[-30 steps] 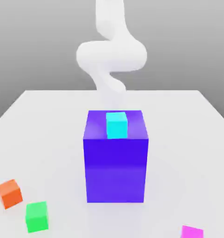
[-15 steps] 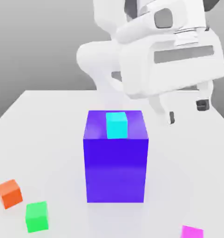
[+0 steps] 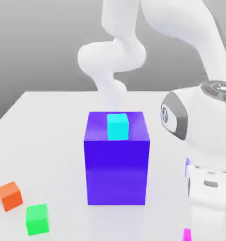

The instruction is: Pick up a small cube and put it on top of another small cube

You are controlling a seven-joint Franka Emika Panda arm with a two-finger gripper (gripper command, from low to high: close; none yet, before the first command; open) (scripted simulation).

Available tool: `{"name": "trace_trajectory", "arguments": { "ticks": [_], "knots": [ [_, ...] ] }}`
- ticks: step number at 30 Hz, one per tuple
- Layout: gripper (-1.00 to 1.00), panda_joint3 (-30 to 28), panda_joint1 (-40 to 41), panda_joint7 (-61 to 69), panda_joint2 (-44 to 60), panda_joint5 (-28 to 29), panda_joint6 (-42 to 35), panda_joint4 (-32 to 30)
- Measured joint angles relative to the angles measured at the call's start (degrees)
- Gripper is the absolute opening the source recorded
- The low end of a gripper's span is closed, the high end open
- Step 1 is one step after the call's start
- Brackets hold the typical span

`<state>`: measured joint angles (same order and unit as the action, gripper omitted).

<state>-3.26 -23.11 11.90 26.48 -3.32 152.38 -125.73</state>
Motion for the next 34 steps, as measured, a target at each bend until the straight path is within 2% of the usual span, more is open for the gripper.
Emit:
{"name": "trace_trajectory", "arguments": {
  "ticks": [2, 3, 9, 14, 26, 28, 30, 31, 34],
  "knots": [
    [0.0, 0.4, 0.2, 0.4, 4.2, -0.2, 3.2, 0.9],
    [-1.0, 0.5, 0.3, 0.5, 5.5, -0.3, 4.1, 1.2],
    [-1.0, 0.6, 0.4, 0.6, 6.1, -0.4, 4.4, 1.3],
    [-1.0, -0.4, 0.0, -0.1, -1.8, 0.3, -1.6, -0.6],
    [-1.0, -18.3, 14.5, -10.8, -14.6, -4.1, -3.3, -12.5],
    [-1.0, -20.2, 18.3, -10.7, -12.9, -7.6, -1.3, -13.2],
    [-1.0, -19.2, 21.2, -8.8, -9.4, -11.5, 1.6, -13.2],
    [1.0, -18.3, 22.2, -7.8, -7.9, -13.1, 2.9, -13.1],
    [1.0, -18.3, 22.2, -7.8, -7.9, -13.1, 2.9, -13.1]
  ]
}}
